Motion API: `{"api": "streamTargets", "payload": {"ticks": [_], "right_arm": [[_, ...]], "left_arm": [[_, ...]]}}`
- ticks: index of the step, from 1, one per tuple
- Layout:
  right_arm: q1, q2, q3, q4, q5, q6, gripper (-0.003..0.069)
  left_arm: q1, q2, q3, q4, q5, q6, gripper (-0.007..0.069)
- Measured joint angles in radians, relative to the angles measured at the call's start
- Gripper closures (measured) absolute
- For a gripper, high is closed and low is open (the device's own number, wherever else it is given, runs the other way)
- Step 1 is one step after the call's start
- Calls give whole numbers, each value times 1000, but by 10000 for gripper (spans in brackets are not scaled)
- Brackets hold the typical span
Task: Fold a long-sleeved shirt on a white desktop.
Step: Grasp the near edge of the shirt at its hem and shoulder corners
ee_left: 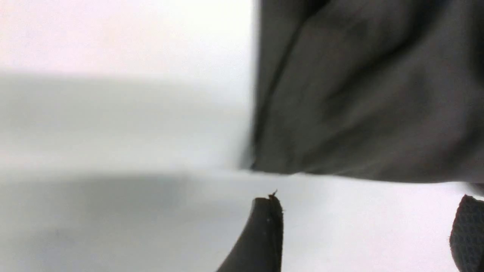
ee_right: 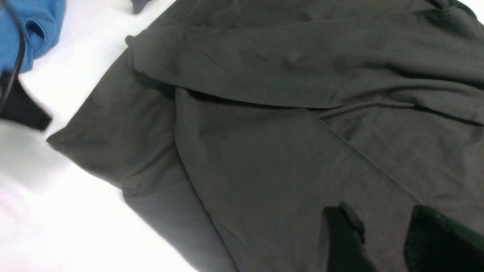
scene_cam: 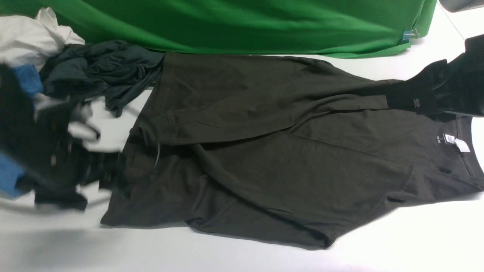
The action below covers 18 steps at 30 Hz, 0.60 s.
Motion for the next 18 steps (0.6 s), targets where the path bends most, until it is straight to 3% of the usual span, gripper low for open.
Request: {"api": "streamTargets", "payload": {"ticks": [4,11,17,18], "right_arm": [[1,0,0,8,0,0,418],[51,1,34,9,-24,-71,418],[128,48,187,-76,-10,-152,368],[154,69,235,-123,-2,-156,337]], "left_arm": [[0,13,110,2,-147,-52,6],[0,110,121,-36,-307,-39,53],[2,138,115,-164,-359,137,197],[2,141,115,-185,-361,164,265]]}}
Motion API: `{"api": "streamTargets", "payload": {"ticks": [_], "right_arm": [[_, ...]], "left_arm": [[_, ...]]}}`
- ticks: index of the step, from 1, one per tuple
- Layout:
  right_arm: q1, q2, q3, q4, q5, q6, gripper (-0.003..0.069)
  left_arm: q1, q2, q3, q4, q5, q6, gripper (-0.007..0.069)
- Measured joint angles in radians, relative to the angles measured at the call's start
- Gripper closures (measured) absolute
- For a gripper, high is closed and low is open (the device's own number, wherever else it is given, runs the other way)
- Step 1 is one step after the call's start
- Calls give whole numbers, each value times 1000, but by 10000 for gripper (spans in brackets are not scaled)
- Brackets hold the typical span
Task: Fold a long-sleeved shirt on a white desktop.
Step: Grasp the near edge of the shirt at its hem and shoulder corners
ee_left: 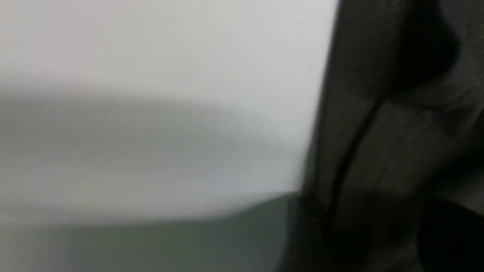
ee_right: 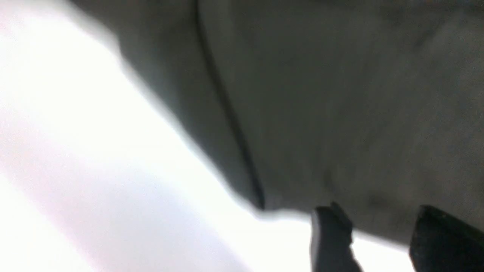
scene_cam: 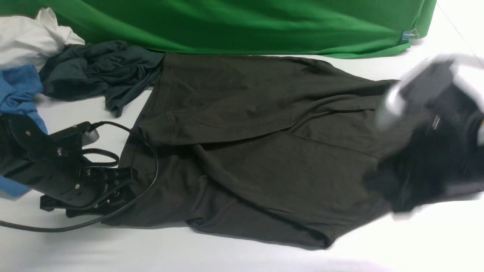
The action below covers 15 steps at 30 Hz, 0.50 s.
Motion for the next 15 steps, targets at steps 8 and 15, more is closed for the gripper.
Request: {"api": "streamTargets", "payload": {"ticks": [8,15], "right_arm": [[146,89,94,-197,-72,-1,253],[213,214,96,-337,-244,-2,253]], "left_arm": [[0,16,-35,34,87,19,581],[0,-44,-47,129,140,-43,594]]}}
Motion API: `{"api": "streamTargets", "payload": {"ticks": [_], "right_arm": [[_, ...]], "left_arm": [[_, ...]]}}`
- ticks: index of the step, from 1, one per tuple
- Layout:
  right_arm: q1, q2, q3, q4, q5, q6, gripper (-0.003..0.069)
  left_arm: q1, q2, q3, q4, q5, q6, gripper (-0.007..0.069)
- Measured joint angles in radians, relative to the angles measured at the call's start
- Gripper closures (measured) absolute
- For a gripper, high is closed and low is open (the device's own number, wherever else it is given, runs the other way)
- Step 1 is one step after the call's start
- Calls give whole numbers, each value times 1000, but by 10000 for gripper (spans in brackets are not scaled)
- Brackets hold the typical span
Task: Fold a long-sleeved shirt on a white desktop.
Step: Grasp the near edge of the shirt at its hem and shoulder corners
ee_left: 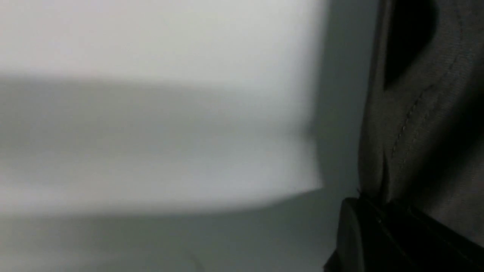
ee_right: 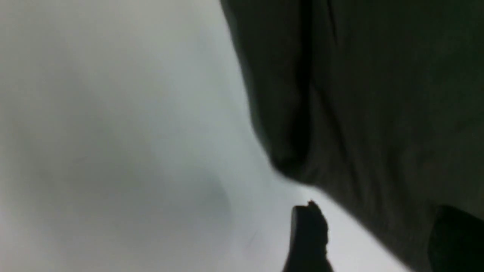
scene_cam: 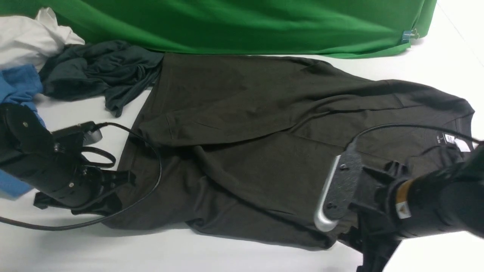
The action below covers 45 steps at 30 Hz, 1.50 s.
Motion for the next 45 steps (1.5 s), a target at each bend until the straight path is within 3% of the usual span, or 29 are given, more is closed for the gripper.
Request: {"api": "streamTargets", "payload": {"ticks": [5,12,20,22,26,27,28,30,45], "right_arm": [[2,109,0,-56,-58,-1,237],[25,147,0,-64,-79,-10,137],[32,215,-3,-65,-157,-47,125],[32,227,-10,-65,-164,-48,147],[33,246,-12,-60,-182,-37,410],[33,247,-12,-60,-182,-36,426],[34,248,-12,-60,-184,-26,540],[34,248,-12,-61,-182,-24,596],[34,93,-47,-65,25,26,612]], "left_arm": [[0,-54,-1,83,7,-69,594],[0,-69,-1,112,20,-95,594],[0,-69,-1,115,20,-97,594],[0,-69,-1,115,20,-97,594],[0,-69,-1,115,20,-97,594],[0,-69,-1,115,20,-97,594],[0,-69,-1,115,20,-97,594],[0,-69,-1,115,22,-97,594],[-1,-225,-1,111,82,-97,594]]}}
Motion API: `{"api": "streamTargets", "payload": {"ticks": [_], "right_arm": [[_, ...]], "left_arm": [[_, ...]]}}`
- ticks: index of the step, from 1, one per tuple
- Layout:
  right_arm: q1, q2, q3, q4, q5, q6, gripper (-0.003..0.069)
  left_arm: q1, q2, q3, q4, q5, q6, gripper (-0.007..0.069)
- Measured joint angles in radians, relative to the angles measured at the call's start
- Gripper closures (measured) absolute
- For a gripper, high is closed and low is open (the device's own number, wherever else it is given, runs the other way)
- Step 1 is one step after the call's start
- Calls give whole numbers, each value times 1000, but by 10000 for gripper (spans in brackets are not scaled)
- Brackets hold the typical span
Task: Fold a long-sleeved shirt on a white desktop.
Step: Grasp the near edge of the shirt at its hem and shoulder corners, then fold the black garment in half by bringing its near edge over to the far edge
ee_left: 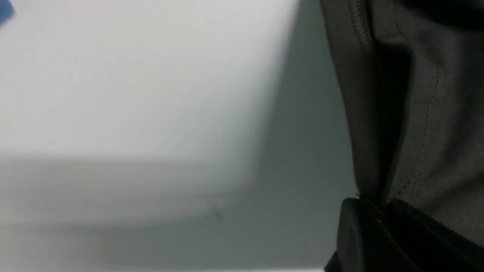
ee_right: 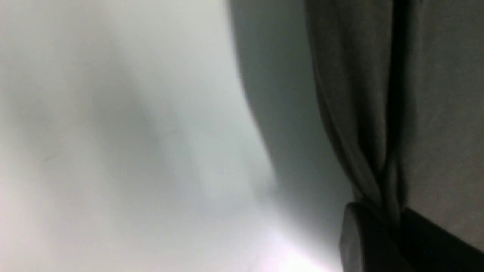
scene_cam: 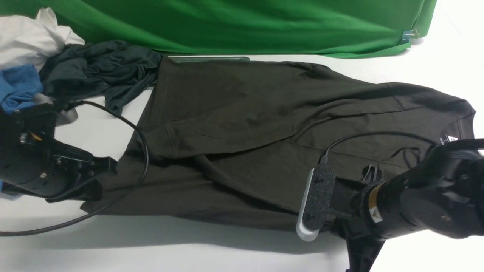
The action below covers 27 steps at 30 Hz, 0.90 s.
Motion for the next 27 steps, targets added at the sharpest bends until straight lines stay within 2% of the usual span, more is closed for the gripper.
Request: {"api": "streamTargets", "payload": {"ticks": [6,10,13,20,24,27], "right_arm": [[0,-41,-2,12,70,59,612],[4,-47,-2,95,106,61,612],[28,-49,-1,131,130,57,612],[151,-118,17,166,222,79,613],[112,-138,-15,171,294,49,620],[18,-137,-79,176,331,5,620]], "left_arm": [[0,-93,1,4,61,0,594],[0,-154,42,10,80,-5,594],[0,-175,79,15,81,-6,594],[0,-244,192,15,102,-8,594],[0,-244,159,-3,82,-9,594],[0,-226,92,-18,82,-9,594]]}}
